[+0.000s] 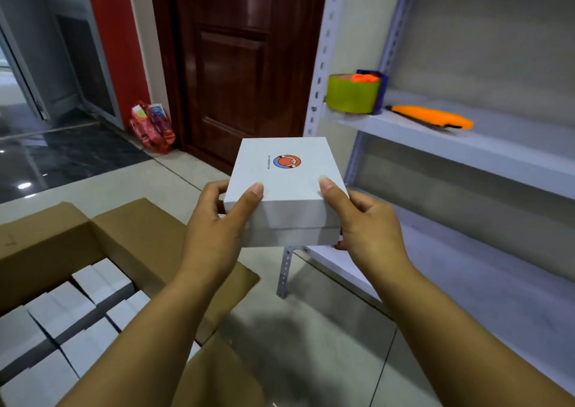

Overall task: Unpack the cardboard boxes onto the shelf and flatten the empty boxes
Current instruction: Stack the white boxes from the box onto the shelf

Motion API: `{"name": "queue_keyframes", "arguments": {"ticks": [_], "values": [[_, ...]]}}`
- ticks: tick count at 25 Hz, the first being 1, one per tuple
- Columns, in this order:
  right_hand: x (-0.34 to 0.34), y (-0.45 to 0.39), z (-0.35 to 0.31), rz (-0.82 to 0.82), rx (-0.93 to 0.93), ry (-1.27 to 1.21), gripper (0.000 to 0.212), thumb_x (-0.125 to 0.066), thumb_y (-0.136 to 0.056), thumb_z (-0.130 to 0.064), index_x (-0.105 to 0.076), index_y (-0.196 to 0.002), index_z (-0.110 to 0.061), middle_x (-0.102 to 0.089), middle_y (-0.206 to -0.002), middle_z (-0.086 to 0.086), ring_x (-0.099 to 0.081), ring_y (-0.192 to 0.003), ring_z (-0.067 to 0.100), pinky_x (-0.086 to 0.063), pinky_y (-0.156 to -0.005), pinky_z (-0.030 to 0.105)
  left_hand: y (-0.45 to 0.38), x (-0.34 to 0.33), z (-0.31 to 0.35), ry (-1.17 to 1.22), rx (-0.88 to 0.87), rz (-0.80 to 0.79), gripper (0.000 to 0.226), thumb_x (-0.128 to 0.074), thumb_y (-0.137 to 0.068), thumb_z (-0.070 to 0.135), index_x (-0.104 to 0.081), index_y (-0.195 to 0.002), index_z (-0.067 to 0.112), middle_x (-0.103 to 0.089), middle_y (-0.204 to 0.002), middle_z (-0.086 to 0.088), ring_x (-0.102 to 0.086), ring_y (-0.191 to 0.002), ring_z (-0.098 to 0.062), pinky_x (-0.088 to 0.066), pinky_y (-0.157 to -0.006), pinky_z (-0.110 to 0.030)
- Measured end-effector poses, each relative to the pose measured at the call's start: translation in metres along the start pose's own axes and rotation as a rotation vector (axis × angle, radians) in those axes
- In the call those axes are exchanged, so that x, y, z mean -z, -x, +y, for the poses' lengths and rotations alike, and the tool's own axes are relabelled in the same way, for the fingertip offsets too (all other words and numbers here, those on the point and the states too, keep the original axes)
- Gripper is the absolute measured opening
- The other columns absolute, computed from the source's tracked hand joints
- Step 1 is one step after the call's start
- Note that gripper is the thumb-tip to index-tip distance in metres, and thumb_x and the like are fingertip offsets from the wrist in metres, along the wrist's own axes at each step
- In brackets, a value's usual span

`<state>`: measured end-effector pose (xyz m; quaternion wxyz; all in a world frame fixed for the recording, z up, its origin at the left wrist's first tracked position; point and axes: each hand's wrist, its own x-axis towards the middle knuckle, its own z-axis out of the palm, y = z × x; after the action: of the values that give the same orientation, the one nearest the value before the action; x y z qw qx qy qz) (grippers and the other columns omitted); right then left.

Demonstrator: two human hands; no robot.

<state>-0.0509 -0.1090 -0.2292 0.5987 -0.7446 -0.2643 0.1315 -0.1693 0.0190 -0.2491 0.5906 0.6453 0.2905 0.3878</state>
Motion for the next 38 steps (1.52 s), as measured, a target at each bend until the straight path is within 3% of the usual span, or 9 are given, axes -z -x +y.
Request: {"name": "queue_keyframes", "arguments": {"ticks": [3, 7, 11, 16, 20, 24, 28, 33, 38], "values": [[0.038, 0.021, -0.016, 0.044, 0.017, -0.009, 0.058, -0.055, -0.064, -0.069, -0.073, -0.099, -0.026, -0.073, -0.094, -0.011, -0.067, -0.091, 0.017, -0.059, -0.077, 0.043, 0.026, -0.022, 0.026, 0.025, -0.045, -0.048, 0.043, -0.053, -0.063, 0.065, -0.051, -0.098, 0.041, -0.058, -0.098, 0.016, -0.06, -0.092, -0.013, -0.058, -0.069, -0.034], [0.096, 0.042, -0.044, 0.115, 0.056, 0.021, 0.038, -0.054, -0.06, -0.072, -0.069, -0.07, -0.038, -0.068, -0.069, -0.025, -0.066, -0.08, 0.021, -0.056, -0.075, 0.052, 0.056, -0.059, 0.069, 0.058, -0.125, -0.112, 0.038, -0.054, -0.067, 0.059, -0.051, -0.1, 0.039, -0.057, -0.096, 0.017, -0.06, -0.087, -0.01, -0.052, -0.057, -0.02], [0.146, 0.061, -0.056, 0.196, 0.14, 0.031, 0.031, -0.052, -0.063, -0.075, -0.069, -0.065, -0.05, -0.067, -0.071, -0.014, -0.063, -0.087, 0.034, -0.054, -0.069, 0.057, 0.083, -0.099, 0.101, 0.066, -0.202, -0.133, 0.032, -0.057, -0.074, 0.053, -0.051, -0.101, 0.036, -0.058, -0.091, 0.019, -0.063, -0.078, -0.002, -0.052, -0.054, -0.016], [0.226, 0.087, -0.062, 0.331, 0.21, 0.072, 0.05, -0.051, -0.069, -0.077, -0.069, -0.078, -0.032, -0.066, -0.072, -0.008, -0.06, -0.075, 0.027, -0.054, -0.064, 0.055, 0.122, -0.161, 0.133, 0.047, -0.236, -0.161, 0.037, -0.059, -0.069, 0.06, -0.055, -0.098, 0.038, -0.064, -0.091, 0.021, -0.064, -0.085, -0.003, -0.057, -0.076, -0.035], [0.303, 0.105, -0.059, 0.456, 0.235, 0.169, 0.069, -0.051, -0.078, -0.076, -0.063, -0.074, -0.008, -0.059, -0.068, 0.005, -0.055, -0.069, 0.032, -0.052, -0.058, 0.054, 0.159, -0.229, 0.153, 0.053, -0.247, -0.183, 0.028, -0.058, -0.086, 0.05, -0.057, -0.107, 0.033, -0.064, -0.099, 0.017, -0.062, -0.091, -0.007, -0.053, -0.075, -0.03], [0.382, 0.125, -0.051, 0.544, 0.148, 0.191, 0.061, -0.053, -0.081, -0.071, -0.064, -0.07, -0.012, -0.059, -0.062, 0.001, -0.053, -0.063, 0.026, -0.054, -0.062, 0.053, 0.198, -0.303, 0.171, 0.062, -0.251, -0.266, 0.03, -0.056, -0.088, 0.048, -0.057, -0.113, 0.031, -0.063, -0.098, 0.02, -0.06, -0.087, -0.003, -0.045, -0.064, -0.018], [0.443, 0.14, -0.043, 0.594, 0.079, 0.231, 0.053, -0.051, -0.082, -0.07, -0.068, -0.077, -0.021, -0.065, -0.071, -0.005, -0.06, -0.072, 0.021, -0.056, -0.069, 0.05, 0.223, -0.36, 0.183, 0.074, -0.208, -0.35, 0.029, -0.058, -0.088, 0.048, -0.062, -0.109, 0.029, -0.067, -0.093, 0.016, -0.064, -0.089, -0.009, -0.055, -0.076, -0.033], [0.501, 0.14, -0.031, 0.674, 0.05, 0.276, 0.049, -0.048, -0.082, -0.072, -0.067, -0.087, -0.027, -0.065, -0.081, -0.011, -0.061, -0.077, 0.015, -0.056, -0.076, 0.046, 0.233, -0.416, 0.193, -0.004, -0.248, -0.462, 0.02, -0.053, -0.09, 0.05, -0.059, -0.099, 0.033, -0.061, -0.086, 0.023, -0.056, -0.077, -0.003, -0.042, -0.058, -0.023], [0.534, 0.125, -0.021, 0.768, 0.046, 0.315, 0.047, -0.045, -0.089, -0.064, -0.065, -0.093, -0.022, -0.061, -0.083, -0.011, -0.057, -0.078, 0.012, -0.04, -0.066, 0.03, 0.218, -0.464, 0.189, -0.037, -0.253, -0.567, 0.022, -0.054, -0.089, 0.053, -0.062, -0.094, 0.033, -0.065, -0.088, 0.016, -0.059, -0.081, -0.008, -0.05, -0.07, -0.032]]}}
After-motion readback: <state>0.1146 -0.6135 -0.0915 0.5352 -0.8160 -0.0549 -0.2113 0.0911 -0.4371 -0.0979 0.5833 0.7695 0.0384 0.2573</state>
